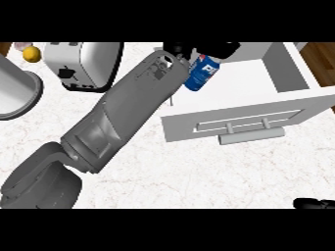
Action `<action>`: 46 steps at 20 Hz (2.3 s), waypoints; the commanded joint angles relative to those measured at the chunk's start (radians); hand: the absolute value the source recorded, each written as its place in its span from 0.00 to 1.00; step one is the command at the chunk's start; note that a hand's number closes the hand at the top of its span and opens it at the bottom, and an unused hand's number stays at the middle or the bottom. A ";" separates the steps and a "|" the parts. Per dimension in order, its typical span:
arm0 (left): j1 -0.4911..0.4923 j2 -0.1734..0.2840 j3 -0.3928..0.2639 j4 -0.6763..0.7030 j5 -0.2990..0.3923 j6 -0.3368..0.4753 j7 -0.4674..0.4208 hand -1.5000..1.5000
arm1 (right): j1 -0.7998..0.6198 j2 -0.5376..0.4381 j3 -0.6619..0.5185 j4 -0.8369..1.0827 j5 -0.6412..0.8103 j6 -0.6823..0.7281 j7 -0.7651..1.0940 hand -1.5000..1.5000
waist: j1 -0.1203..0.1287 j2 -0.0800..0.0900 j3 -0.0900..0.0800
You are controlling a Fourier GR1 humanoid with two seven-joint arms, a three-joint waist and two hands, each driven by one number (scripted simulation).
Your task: Pick up the can, place it into the drawer and close the drawer
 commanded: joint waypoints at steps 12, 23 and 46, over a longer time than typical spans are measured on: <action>0.021 0.000 0.000 -0.028 0.112 0.058 -0.049 0.00 | -0.006 -0.064 0.033 -0.082 0.182 0.006 -0.069 0.00 | 0.012 -0.001 -0.002; 0.012 0.000 0.012 -0.087 0.202 0.090 -0.094 0.00 | -0.035 -0.111 0.166 -0.109 0.493 -0.023 -0.140 0.00 | 0.050 -0.012 -0.002; 0.039 0.134 -0.017 -0.287 0.117 0.112 0.113 0.00 | -0.294 -0.117 0.301 0.575 1.095 -0.354 -0.226 0.00 | 0.163 -0.038 -0.002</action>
